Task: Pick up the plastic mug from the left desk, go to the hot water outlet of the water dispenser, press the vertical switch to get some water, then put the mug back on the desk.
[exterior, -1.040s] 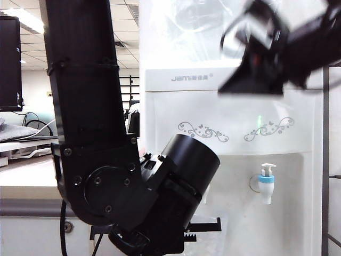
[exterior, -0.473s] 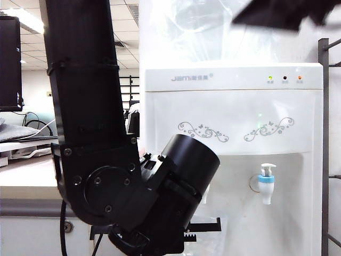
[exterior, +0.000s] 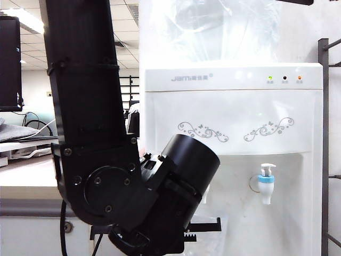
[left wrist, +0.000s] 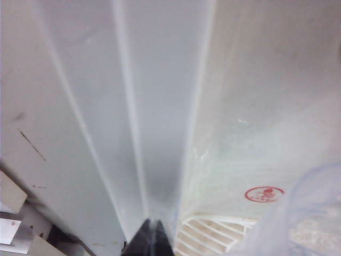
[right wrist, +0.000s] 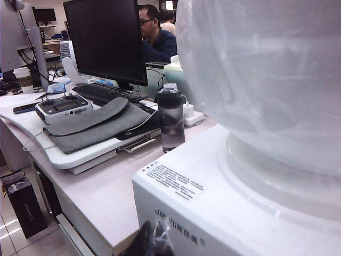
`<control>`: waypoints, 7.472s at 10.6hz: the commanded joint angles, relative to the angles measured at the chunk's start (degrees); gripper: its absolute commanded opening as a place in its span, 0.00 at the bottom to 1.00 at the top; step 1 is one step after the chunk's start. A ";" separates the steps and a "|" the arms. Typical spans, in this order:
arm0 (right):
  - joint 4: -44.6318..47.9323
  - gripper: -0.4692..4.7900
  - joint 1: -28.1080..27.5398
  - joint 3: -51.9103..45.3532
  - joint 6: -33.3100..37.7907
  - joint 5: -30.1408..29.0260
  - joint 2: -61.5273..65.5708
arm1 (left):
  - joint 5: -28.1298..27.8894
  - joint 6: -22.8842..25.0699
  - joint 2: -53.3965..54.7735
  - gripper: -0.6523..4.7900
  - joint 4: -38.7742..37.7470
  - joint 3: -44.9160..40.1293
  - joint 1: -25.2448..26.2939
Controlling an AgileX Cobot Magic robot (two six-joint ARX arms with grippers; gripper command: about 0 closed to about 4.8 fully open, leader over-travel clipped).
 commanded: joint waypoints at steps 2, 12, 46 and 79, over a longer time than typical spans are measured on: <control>0.04 0.08 0.02 0.11 0.28 0.07 -0.37 | -0.44 -0.20 -0.28 0.13 1.18 0.13 -0.13; -0.04 0.08 0.02 0.11 0.31 0.04 -1.33 | 1.99 -0.20 -0.28 0.13 1.20 0.13 -0.11; -1.60 0.08 -0.44 0.11 0.44 1.97 -3.19 | -0.85 6.32 -2.64 0.13 13.79 0.09 -5.95; -3.93 0.08 -2.36 0.11 0.46 1.95 -5.75 | -4.37 13.97 -16.09 0.17 24.20 -10.91 -14.05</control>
